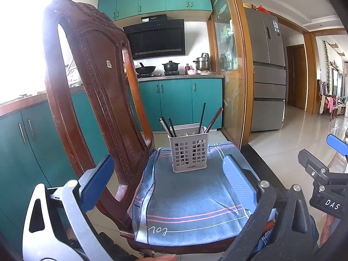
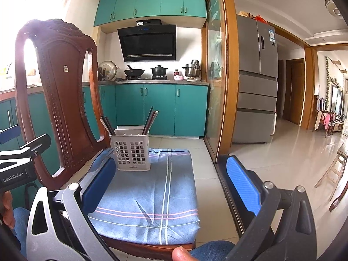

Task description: Organize utensils

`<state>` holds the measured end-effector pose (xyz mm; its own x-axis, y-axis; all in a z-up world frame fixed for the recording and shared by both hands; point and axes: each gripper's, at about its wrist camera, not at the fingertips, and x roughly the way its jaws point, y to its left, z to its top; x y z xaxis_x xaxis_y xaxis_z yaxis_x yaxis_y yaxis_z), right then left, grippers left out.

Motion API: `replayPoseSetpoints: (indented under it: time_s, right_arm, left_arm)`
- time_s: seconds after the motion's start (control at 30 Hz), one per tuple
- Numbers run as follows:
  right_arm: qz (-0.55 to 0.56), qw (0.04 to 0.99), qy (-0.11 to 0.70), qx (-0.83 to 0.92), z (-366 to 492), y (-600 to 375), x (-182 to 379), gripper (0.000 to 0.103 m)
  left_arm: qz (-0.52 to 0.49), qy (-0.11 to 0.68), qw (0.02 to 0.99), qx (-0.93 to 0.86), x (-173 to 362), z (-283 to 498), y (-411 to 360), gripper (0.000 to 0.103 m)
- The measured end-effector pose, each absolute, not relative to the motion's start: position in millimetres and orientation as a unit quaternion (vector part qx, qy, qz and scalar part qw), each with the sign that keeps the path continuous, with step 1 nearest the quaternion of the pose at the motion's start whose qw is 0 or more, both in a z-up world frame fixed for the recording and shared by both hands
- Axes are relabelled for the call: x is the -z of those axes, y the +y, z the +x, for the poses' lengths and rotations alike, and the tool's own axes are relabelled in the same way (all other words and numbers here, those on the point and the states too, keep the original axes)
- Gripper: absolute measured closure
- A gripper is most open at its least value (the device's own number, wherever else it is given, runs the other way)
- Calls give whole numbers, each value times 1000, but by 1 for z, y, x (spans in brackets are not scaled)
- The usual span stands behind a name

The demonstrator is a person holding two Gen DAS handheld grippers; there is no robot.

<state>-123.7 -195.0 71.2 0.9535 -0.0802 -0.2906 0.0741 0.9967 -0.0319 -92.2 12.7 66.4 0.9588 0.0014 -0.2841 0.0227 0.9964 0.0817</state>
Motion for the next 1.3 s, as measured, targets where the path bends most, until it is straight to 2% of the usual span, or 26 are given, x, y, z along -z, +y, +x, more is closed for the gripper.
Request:
replayPoseSetpoints:
  time_s: [1.3]
  right_arm:
    - [-9,986,163,39,-117,-202,-60,3]
  left_arm:
    - [47,162,986,7,-56,-85,-4,4]
